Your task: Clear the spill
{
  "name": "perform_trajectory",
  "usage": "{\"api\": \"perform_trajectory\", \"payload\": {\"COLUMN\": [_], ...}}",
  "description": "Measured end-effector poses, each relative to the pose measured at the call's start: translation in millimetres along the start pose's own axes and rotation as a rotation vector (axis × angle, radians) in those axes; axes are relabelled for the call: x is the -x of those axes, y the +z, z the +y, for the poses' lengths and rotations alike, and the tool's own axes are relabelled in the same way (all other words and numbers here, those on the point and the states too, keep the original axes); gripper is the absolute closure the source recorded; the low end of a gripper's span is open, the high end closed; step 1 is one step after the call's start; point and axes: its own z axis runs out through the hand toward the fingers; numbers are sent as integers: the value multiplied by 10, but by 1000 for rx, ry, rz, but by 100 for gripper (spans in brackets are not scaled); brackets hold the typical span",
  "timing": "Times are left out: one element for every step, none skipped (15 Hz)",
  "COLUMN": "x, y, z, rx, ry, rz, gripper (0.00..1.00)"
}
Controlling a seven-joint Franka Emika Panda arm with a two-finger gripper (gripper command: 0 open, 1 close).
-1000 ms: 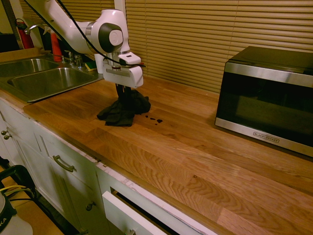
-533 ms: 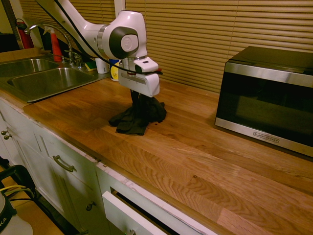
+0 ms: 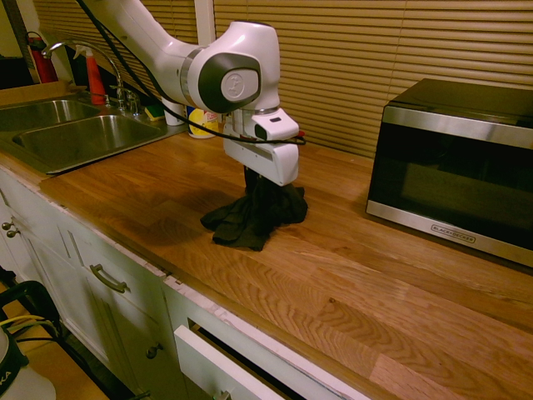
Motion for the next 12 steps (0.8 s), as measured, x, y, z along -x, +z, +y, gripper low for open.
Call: {"api": "perform_trajectory", "payload": {"x": [-6, 7, 31, 70, 139, 242, 380, 548, 730, 908, 1066, 1229], "y": [-1, -2, -4, -9, -16, -29, -53, -74, -93, -116, -137, -176], "z": [6, -5, -23, -50, -98, -166, -252, -354, -459, -548, -622, -702], "rx": [-1, -1, -1, 2, 7, 10, 12, 10, 8, 8, 10, 13], "ry": [-1, -5, -13, -26, -43, -57, -69, -82, -98, -111, -124, -142], "rz": [-2, -1, 0, 4, 11, 16, 19, 21, 22, 24, 25, 31], "gripper": [100, 100, 100, 100, 100, 100, 100, 100, 100, 100, 100, 100]}}
